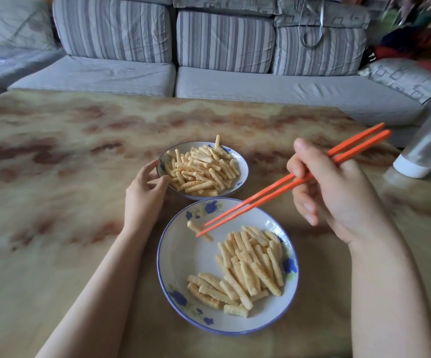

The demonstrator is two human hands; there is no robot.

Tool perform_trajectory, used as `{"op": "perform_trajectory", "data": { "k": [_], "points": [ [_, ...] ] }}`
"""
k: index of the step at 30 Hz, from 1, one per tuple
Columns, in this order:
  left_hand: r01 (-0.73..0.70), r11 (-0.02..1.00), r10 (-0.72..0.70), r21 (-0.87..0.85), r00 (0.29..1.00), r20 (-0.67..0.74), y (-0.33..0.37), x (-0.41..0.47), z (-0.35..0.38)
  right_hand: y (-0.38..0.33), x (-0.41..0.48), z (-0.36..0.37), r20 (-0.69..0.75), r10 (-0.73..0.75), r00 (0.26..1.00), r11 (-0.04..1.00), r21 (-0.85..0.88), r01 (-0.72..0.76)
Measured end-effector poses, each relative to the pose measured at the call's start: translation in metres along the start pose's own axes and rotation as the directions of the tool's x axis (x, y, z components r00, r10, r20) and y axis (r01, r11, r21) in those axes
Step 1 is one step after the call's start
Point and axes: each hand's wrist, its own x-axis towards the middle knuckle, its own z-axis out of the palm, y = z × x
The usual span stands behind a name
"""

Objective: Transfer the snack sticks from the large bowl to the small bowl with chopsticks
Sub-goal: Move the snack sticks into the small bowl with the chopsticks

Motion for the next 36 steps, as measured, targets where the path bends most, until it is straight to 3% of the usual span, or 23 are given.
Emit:
{"op": "perform_trajectory", "data": {
  "k": [5,8,12,18,24,27,31,36],
  "points": [
    [0.0,1.0,0.0,-0.014,1.0,0.002,0.0,0.0,0.0,0.007,0.009,0.0,-0.28,-0.065,0.958,0.977,0.178,0.119],
    [-0.003,1.0,0.003,-0.021,1.0,-0.005,0.001,-0.001,-0.001,0.013,0.014,0.002,-0.422,-0.073,0.904,0.981,0.131,0.14],
    [-0.016,1.0,0.016,-0.007,1.0,-0.008,0.001,0.0,-0.001,0.028,0.021,0.008,-0.471,-0.068,0.88,0.993,0.055,0.107],
    [-0.007,1.0,0.007,0.003,1.0,-0.002,0.001,0.0,-0.001,0.036,0.023,0.013,-0.4,-0.04,0.916,0.999,-0.018,0.036],
    [-0.008,1.0,0.008,0.001,1.0,-0.007,0.003,-0.002,-0.001,0.02,0.015,0.006,-0.366,-0.104,0.925,0.991,0.04,0.127],
    [-0.007,1.0,0.007,0.007,1.0,-0.004,0.003,-0.002,-0.001,0.01,0.01,-0.002,-0.245,-0.121,0.962,0.988,0.067,0.141],
    [-0.002,1.0,0.002,0.018,1.0,-0.001,0.004,-0.002,-0.001,0.0,0.0,-0.014,-0.04,-0.048,0.998,0.998,-0.035,0.047],
    [-0.002,0.999,0.003,0.046,1.0,-0.003,0.006,-0.003,-0.001,-0.007,-0.008,-0.02,0.029,0.019,0.999,0.998,-0.06,-0.017]
  ]
}}
